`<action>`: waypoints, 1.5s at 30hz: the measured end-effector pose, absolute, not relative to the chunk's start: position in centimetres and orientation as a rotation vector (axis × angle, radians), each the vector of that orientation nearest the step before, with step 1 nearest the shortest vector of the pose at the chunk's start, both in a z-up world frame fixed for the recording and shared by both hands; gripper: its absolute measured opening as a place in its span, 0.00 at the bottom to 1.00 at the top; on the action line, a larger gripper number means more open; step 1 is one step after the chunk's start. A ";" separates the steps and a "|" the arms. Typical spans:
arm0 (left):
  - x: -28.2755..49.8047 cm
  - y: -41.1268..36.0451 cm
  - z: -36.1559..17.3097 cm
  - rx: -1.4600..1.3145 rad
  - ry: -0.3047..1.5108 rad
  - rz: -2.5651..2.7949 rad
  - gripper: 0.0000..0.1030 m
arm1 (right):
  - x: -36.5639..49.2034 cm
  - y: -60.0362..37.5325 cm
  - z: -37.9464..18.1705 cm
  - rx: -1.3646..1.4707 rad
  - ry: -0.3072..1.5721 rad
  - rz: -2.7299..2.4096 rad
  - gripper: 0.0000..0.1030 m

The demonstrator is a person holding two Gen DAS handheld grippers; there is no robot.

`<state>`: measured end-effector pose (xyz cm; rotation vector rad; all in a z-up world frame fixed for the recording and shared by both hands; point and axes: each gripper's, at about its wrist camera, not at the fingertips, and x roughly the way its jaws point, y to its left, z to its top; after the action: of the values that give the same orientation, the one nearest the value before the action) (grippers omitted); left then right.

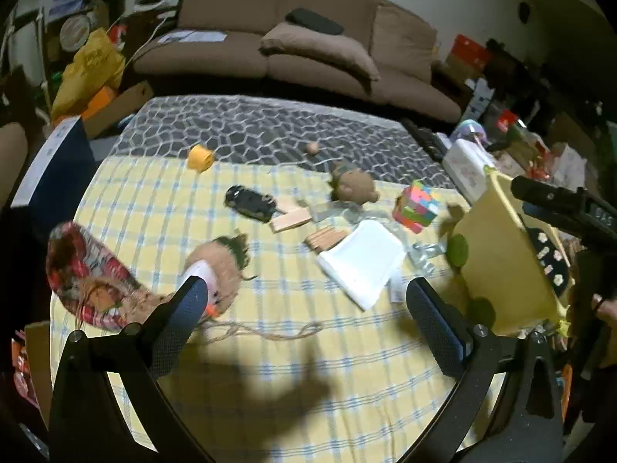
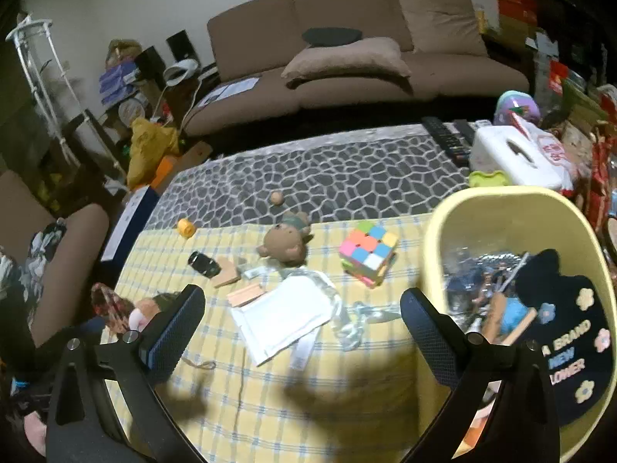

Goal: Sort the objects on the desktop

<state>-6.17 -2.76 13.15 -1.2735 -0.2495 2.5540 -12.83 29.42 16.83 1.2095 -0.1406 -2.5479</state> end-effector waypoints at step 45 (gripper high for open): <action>-7.0 -6.4 8.1 -1.307 -0.216 2.687 1.00 | -12.1 22.8 7.5 1.280 0.092 -2.539 1.00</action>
<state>-7.01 -6.39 8.14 -1.3075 -0.2158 2.6868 -12.10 22.79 7.46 1.2799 0.0919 -2.5392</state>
